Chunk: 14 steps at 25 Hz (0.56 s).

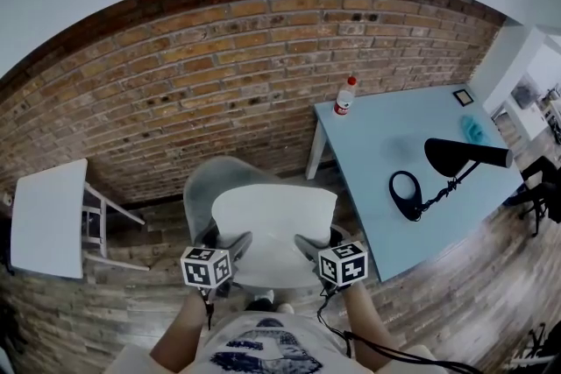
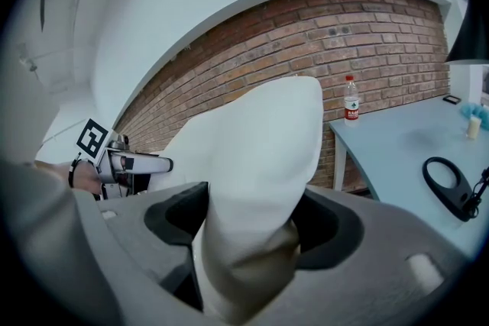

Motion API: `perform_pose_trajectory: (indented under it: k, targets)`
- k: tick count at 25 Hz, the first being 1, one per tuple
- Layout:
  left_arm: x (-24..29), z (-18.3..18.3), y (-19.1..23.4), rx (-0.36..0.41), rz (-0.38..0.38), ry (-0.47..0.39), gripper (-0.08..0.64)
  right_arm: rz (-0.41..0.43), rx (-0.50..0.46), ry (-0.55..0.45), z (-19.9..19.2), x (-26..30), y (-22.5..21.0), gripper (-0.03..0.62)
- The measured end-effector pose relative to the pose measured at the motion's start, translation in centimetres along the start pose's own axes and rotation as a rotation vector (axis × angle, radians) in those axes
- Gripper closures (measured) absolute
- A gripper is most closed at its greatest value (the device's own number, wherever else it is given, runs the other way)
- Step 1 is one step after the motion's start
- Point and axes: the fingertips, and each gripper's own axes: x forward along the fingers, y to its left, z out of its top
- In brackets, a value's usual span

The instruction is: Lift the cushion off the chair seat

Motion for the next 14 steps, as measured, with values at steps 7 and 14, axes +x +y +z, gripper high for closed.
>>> perform_pose_trajectory:
  k: [7, 14]
  targets:
    - [-0.4, -0.5, 0.1, -0.005, -0.003, 0.009, 0.167, 0.004, 0.009, 0.009, -0.5, 0.1, 0.4, 0.253]
    - [-0.3, -1.0, 0.6, -0.009, 0.002, 0.023, 0.167, 0.007, 0.007, 0.027, -1.1, 0.5, 0.8, 0.262]
